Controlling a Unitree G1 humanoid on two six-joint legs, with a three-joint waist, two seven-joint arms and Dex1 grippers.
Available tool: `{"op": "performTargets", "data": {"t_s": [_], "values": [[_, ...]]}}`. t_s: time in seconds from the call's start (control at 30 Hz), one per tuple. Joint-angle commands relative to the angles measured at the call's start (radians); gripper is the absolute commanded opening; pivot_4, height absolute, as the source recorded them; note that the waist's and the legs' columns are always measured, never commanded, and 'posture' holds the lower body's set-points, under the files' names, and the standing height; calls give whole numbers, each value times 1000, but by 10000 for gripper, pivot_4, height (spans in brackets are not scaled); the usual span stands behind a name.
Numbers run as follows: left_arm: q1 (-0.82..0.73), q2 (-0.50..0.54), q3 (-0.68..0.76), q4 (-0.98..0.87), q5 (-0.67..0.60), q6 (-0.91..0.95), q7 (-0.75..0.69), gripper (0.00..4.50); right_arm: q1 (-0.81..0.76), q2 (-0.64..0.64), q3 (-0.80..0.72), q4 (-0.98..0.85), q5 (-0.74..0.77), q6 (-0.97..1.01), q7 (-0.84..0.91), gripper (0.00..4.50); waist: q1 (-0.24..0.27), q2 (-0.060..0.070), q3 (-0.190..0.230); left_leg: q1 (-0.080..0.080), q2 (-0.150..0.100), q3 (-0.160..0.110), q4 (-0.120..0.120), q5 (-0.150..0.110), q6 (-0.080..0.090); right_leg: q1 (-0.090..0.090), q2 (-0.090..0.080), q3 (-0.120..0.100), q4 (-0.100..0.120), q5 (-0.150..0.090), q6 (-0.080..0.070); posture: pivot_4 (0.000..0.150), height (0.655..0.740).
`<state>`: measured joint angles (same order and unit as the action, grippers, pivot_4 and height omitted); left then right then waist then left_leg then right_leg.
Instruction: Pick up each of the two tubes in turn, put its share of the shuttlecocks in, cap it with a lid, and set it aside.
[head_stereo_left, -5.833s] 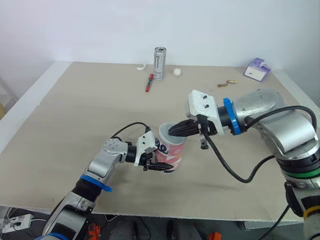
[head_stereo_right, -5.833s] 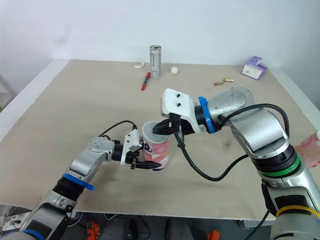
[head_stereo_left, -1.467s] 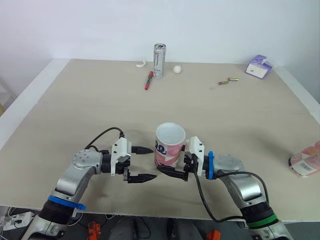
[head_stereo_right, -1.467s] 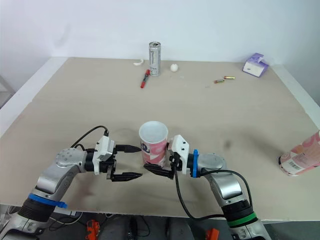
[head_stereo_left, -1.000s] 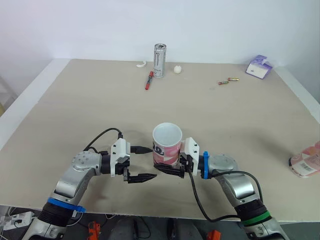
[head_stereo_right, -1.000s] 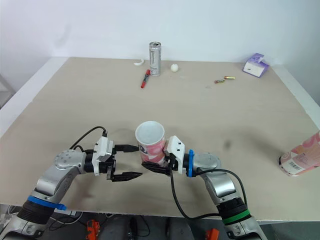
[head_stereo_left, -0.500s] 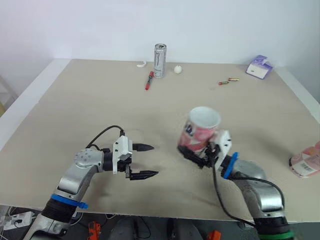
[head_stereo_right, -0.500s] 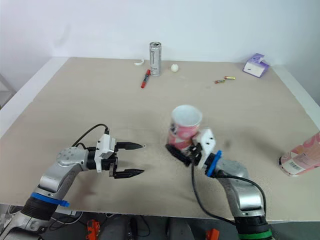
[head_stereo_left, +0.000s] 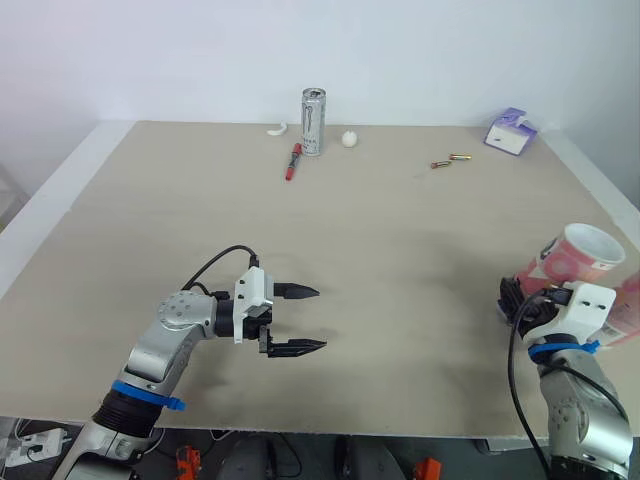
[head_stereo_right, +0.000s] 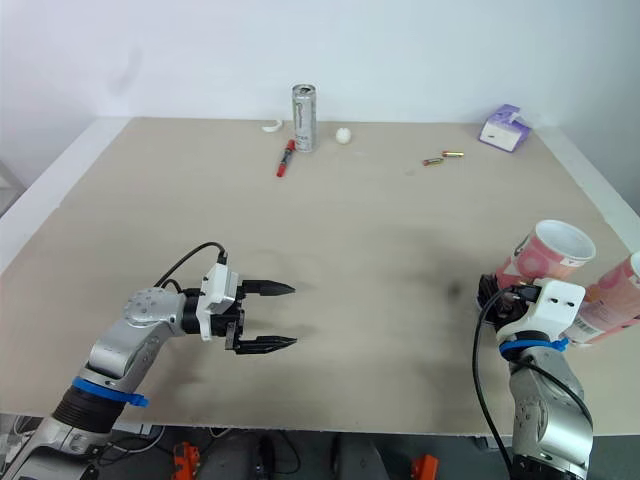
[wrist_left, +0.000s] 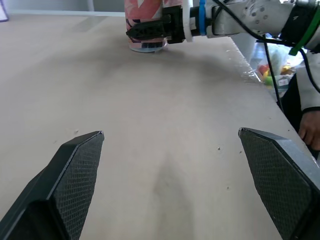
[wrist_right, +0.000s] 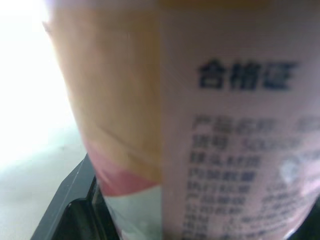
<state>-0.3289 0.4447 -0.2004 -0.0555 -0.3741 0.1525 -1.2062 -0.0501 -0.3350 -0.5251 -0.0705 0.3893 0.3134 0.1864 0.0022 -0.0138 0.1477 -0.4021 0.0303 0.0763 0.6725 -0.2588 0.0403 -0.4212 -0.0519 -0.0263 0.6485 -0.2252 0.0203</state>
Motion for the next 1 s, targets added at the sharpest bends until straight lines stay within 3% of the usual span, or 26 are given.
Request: {"op": "performTargets", "data": {"t_s": [0.03,0.13,0.17,0.23,0.83,1.0], "values": [[-13,-2,0,-14,-10,-5,-2,45000,-11,-6,-26,6,0,-25,-26,31025,1,0,0,0,0,0,0,0,0,0,0,0,0,0,0,1500,7400],[-11,-1,-2,-16,-6,-4,-1,45000,-1,-15,-11,27,-9,-31,-15,31025,2,0,0,0,-1,0,0,0,0,0,1,3,0,0,0,1500,7400],[-11,0,-2,-16,-5,-4,-1,45000,3,-15,-9,29,-7,-28,-14,38870,2,0,0,0,-1,1,0,0,0,0,1,4,0,0,1,1500,7400],[-12,1,-3,-15,-4,-4,-1,45000,13,-20,-3,27,-11,-26,-11,44438,2,0,0,0,-2,2,0,0,0,0,1,7,0,1,2,1500,7400],[-15,3,-11,8,2,-7,-6,45000,345,-11,15,-345,72,123,43,44438,4,0,0,0,-1,2,0,0,1,0,6,18,0,-2,6,1500,7400],[-25,25,12,64,29,-1,26,45000,498,-149,55,-417,64,54,299,44438,4,1,-1,0,-2,3,0,0,2,-1,7,18,0,-2,6,1500,7400]]}}
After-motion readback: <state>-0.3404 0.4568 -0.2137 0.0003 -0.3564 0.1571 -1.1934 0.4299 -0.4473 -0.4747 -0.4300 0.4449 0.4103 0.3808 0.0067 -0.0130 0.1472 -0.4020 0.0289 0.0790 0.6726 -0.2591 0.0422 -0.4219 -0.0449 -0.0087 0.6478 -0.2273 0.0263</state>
